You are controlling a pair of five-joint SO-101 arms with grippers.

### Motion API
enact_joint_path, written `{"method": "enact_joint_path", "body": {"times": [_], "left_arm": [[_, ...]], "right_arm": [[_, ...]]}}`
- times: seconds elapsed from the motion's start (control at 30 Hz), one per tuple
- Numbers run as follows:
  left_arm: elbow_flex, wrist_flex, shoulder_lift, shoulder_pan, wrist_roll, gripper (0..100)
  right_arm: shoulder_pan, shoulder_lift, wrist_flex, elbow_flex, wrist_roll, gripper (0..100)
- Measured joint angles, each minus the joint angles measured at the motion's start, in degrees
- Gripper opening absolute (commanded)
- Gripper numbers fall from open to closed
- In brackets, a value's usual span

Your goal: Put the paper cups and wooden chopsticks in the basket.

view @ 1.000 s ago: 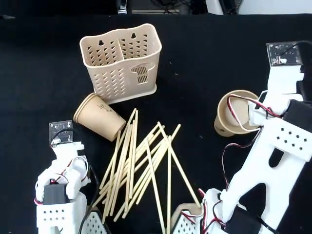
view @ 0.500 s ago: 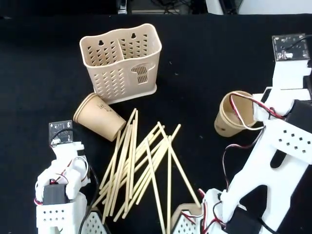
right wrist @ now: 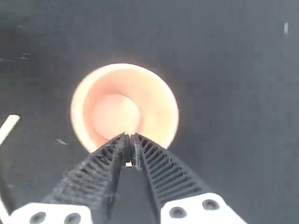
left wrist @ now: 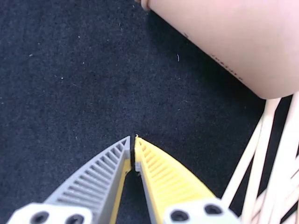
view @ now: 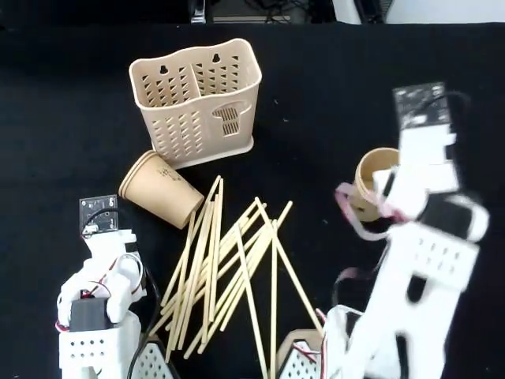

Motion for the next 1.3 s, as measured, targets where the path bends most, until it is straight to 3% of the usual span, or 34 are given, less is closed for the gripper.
{"method": "enact_joint_path", "body": {"times": [0.17, 0.33, 0.5, 0.63, 1.0, 1.17, 1.3], "left_arm": [[0.0, 0.0, 0.0, 0.0, 0.0, 3], [0.0, 0.0, 0.0, 0.0, 0.0, 3], [0.0, 0.0, 0.0, 0.0, 0.0, 3], [0.0, 0.0, 0.0, 0.0, 0.0, 3], [0.0, 0.0, 0.0, 3.7, 0.1, 3], [0.0, -0.4, 0.0, 6.9, 0.1, 3], [-4.7, -8.6, 0.0, 2.6, -0.1, 3]], "right_arm": [[-10.0, -14.1, 6.0, 1.0, -4.8, 2.9], [-21.1, -17.8, 12.0, 3.8, -7.6, 5.2], [-35.6, -18.1, 11.5, 10.2, -4.8, 1.7], [-43.6, -18.1, 4.4, 18.5, -2.9, 1.8], [-45.7, -18.1, -23.5, 44.7, -11.4, 1.5], [-45.7, -18.0, -28.4, 50.0, -13.8, 1.5], [-45.7, -18.0, -31.7, 51.7, -13.8, 1.5]]}}
